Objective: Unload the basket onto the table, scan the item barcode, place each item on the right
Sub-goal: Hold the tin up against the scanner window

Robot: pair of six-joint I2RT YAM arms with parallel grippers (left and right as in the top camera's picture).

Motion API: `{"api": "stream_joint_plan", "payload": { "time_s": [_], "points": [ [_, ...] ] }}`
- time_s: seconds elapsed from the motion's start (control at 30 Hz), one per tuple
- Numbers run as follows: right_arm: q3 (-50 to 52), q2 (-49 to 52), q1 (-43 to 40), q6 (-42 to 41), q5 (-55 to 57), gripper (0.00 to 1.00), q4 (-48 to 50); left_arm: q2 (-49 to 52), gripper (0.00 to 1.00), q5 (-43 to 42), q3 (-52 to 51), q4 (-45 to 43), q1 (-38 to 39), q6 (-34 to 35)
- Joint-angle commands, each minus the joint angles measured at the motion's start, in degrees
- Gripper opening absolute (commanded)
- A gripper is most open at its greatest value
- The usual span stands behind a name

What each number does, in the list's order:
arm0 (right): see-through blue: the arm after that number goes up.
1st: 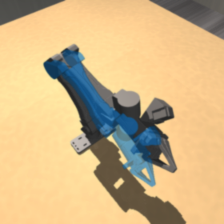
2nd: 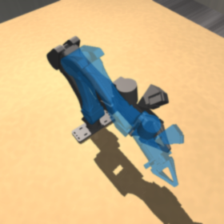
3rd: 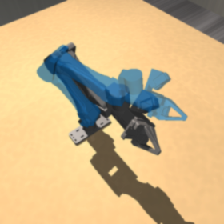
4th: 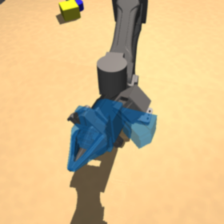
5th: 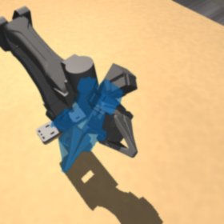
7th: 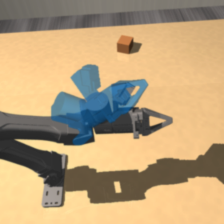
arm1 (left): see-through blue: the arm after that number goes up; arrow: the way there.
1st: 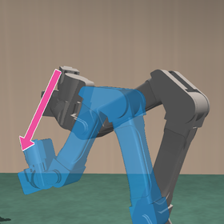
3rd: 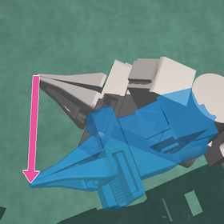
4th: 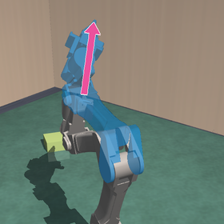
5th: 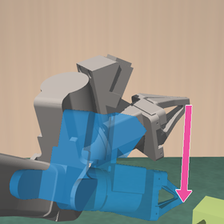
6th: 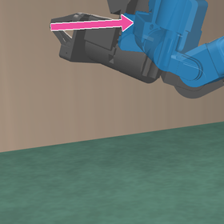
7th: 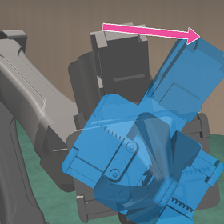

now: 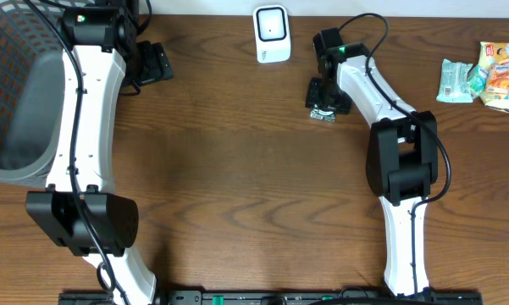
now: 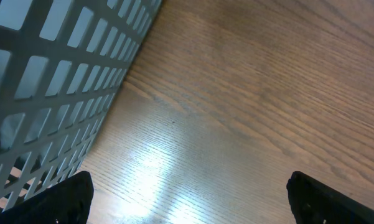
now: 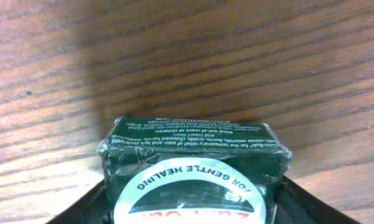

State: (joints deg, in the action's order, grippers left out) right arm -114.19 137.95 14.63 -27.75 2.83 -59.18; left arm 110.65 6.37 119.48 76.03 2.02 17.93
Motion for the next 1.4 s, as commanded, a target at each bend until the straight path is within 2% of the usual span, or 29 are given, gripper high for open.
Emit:
{"api": "stream_joint_plan", "payload": {
  "time_s": [0.0,0.1,0.23,0.37,0.63,1.1,1.37],
  "points": [
    [-1.49,2.27,1.14,0.61,-1.07,0.57,-0.2,0.57,0.98,0.57,-0.33,0.04,-0.09,-0.48],
    [-4.39,2.19,1.6,1.33,-1.11,0.58,-0.22,0.57,0.98,0.57,-0.33,0.04,-0.09,-0.48],
    [-8.83,2.19,2.43,1.7,-1.09,0.54,-0.04,0.57,0.98,0.57,-0.33,0.04,-0.09,-0.48],
    [-13.31,2.19,3.1,3.52,-1.05,0.54,3.17,0.57,0.98,0.57,-0.33,0.04,-0.09,-0.48],
    [-18.78,2.19,3.93,7.32,-1.09,0.54,14.84,0.57,0.98,0.57,-0.33,0.04,-0.09,-0.48],
    [-18.86,2.43,4.66,10.8,-1.97,0.53,35.6,0.57,0.97,0.57,-0.33,0.04,-0.09,-0.48],
    [-18.86,6.51,6.73,13.68,-0.22,0.55,46.66,0.57,0.98,0.57,-0.33,0.04,-0.09,-0.48]
  ]
}}
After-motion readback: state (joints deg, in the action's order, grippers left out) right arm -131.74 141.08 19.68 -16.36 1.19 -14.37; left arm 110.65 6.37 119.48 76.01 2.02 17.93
